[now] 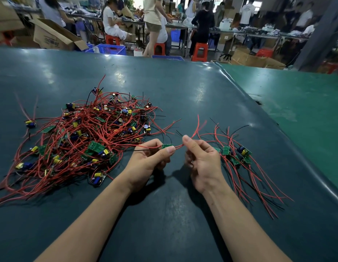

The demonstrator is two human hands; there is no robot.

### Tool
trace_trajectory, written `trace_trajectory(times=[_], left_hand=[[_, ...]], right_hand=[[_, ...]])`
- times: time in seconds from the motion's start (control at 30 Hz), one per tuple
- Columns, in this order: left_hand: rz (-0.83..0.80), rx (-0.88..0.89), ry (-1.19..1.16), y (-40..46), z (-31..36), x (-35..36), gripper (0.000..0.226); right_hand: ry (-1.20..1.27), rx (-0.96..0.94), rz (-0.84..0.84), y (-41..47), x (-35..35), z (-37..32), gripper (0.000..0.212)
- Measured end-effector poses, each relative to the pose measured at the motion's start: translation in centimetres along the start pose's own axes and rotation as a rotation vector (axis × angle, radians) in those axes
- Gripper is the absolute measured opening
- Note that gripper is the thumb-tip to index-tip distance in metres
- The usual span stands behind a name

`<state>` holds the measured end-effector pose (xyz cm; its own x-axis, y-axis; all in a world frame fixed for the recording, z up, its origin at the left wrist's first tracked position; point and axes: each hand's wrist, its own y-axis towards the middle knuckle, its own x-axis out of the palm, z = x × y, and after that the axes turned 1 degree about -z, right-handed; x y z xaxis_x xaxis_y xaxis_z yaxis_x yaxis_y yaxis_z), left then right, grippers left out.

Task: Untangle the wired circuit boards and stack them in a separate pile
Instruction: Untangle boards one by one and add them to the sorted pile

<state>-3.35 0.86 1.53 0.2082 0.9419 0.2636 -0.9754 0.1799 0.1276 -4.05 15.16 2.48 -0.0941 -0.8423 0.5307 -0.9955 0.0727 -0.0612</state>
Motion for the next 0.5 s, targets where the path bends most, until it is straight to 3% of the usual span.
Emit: trace_trajectory(times=[0.5], left_hand=[[-0.01, 0.043, 0.013, 0.1, -0.6, -0.5, 0.028]], right_hand=[[0.171, -0.195, 0.264, 1.5, -1.9, -1.5, 0.033]])
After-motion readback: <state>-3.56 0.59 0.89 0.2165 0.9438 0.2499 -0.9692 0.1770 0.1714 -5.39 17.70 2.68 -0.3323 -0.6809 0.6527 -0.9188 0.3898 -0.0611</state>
